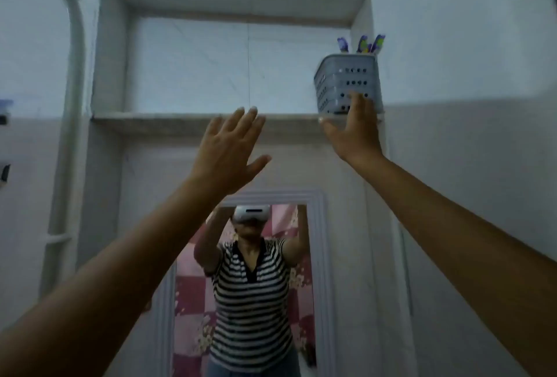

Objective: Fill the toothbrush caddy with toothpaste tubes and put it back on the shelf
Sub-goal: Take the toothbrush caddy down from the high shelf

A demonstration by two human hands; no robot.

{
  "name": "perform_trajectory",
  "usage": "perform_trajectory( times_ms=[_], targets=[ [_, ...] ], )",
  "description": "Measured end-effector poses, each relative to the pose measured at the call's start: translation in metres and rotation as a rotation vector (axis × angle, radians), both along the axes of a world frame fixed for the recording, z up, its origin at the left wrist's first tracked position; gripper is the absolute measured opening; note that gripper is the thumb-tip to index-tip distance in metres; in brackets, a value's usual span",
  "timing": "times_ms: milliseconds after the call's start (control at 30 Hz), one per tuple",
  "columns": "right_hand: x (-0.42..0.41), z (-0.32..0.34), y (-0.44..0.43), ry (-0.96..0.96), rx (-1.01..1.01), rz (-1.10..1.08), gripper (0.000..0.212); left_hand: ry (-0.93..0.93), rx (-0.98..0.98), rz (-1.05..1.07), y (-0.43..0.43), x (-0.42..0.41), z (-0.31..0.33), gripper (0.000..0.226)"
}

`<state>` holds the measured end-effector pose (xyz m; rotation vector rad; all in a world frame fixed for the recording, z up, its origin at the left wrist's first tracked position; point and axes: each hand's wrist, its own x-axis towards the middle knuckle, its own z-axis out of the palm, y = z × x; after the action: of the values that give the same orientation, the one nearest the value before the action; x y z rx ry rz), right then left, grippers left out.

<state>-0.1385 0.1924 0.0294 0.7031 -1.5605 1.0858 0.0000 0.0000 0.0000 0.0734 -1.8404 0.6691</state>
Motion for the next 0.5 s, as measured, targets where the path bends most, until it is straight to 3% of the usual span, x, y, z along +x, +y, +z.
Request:
perform_trajectory(
  times_ms=[133,267,500],
  targets=[
    [-0.019,0.048,0.006,-0.205,-0.07,-0.071,0.093,-0.103,0.058,0.133,-0.025,-0.018,0.023,0.082],
    [-0.032,0.07,0.002,-0.334,-0.13,-0.076,0.115,-0.15,0.114,0.111,-0.038,-0.027,0.024,0.085],
    [-0.029,0.078,0.007,-0.361,-0.19,0.009,0.118,-0.12,0.19,-0.008,-0.031,-0.027,0.026,0.079]
  ],
)
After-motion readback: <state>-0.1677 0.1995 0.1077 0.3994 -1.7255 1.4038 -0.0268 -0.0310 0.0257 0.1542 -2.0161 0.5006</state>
